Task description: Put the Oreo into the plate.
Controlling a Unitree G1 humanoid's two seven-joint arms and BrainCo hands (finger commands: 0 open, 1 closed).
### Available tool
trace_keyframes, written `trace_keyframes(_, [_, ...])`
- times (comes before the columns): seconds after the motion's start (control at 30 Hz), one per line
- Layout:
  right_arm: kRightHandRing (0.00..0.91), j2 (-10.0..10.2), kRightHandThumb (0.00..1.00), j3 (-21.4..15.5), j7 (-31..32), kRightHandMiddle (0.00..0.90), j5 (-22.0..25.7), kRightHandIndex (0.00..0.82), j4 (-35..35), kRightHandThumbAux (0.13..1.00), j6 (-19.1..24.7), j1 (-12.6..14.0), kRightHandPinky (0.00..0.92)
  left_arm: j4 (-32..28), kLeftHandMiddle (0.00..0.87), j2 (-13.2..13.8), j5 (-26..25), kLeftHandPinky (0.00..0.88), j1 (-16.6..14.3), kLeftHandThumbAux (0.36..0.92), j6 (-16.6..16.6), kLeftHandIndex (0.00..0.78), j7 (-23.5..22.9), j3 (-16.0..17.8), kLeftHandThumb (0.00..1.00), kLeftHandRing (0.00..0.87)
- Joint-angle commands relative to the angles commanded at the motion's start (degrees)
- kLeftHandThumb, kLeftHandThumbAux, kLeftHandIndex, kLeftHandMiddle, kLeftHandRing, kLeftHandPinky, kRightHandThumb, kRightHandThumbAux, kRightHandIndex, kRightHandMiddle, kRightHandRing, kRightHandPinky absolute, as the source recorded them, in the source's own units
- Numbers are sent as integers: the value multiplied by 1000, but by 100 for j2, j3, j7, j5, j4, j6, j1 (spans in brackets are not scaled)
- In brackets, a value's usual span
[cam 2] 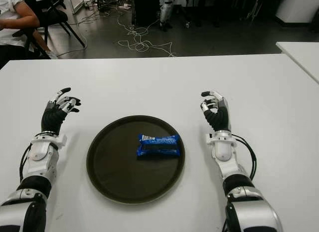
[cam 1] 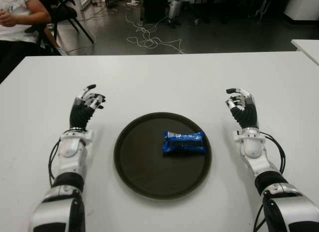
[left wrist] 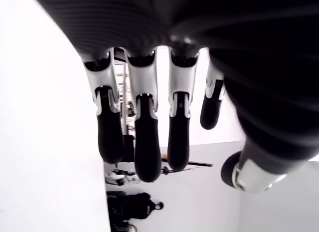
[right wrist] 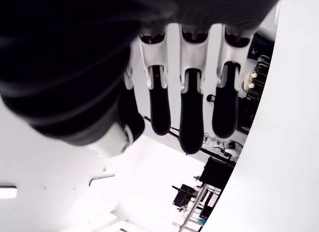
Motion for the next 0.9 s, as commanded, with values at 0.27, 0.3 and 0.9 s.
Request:
trace_keyframes(0.27, [481,29,676,7,-51,449,-37,410,-148,726,-92,67,507,-254,464,-45,21,426,117,630,40,209,-13,-33,929,361])
trace_keyframes(0.3, [483,27,678,3,-44,455,-34,410,-165,726,-95,67,511,-315,464,-53,17,424,139,630,43,208,-14,-38,929,359])
trace_keyframes(0.9, [520,34,681,-106,217,494,191,411,-333,726,166,80,547,-833,294,-10,157,369,374,613,127,190,136,-196,555,321])
